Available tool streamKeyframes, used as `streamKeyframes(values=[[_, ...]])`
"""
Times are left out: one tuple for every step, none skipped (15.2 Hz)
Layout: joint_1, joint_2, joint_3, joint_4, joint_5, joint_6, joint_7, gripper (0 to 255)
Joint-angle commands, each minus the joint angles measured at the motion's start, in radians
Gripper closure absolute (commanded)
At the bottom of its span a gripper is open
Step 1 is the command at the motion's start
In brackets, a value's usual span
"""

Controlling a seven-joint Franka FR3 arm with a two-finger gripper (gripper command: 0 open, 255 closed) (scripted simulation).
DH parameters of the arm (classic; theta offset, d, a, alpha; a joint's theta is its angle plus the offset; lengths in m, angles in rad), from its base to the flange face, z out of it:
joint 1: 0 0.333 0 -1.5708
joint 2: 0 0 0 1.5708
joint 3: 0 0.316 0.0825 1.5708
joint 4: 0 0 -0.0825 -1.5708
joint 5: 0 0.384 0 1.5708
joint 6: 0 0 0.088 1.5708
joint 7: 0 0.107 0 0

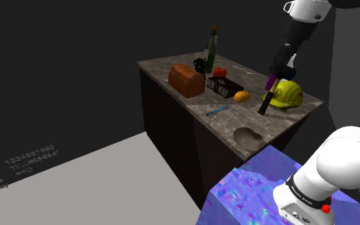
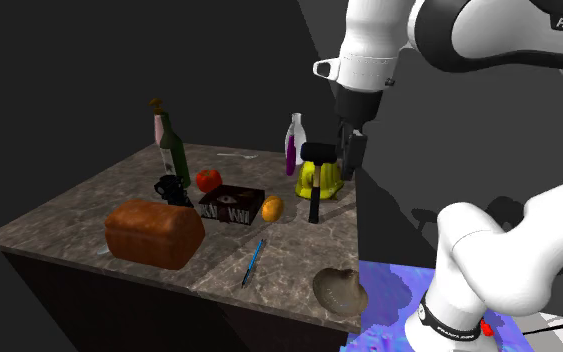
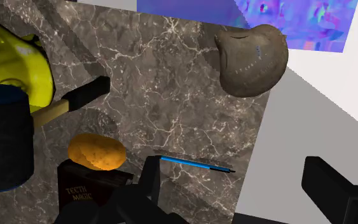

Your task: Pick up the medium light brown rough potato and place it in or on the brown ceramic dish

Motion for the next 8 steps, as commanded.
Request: streamKeyframes(values=[[0.0, 0.0, 0.0, 0.0, 0.0, 0.0, 0.0, 0], [-0.011, 0.009, 0.024, -0.027, -0.01, 0.036, 0.042, 0], [-0.022, 0.02, 0.049, -0.052, -0.021, 0.072, 0.084, 0], [-0.033, 0.035, 0.072, -0.074, -0.032, 0.107, 0.127, 0], [-0.046, 0.051, 0.096, -0.094, -0.045, 0.141, 0.17, 0], [-0.058, 0.071, 0.12, -0.112, -0.058, 0.175, 0.215, 0], [-0.072, 0.093, 0.143, -0.127, -0.073, 0.207, 0.261, 0], [-0.086, 0.117, 0.167, -0.14, -0.089, 0.239, 0.307, 0]])
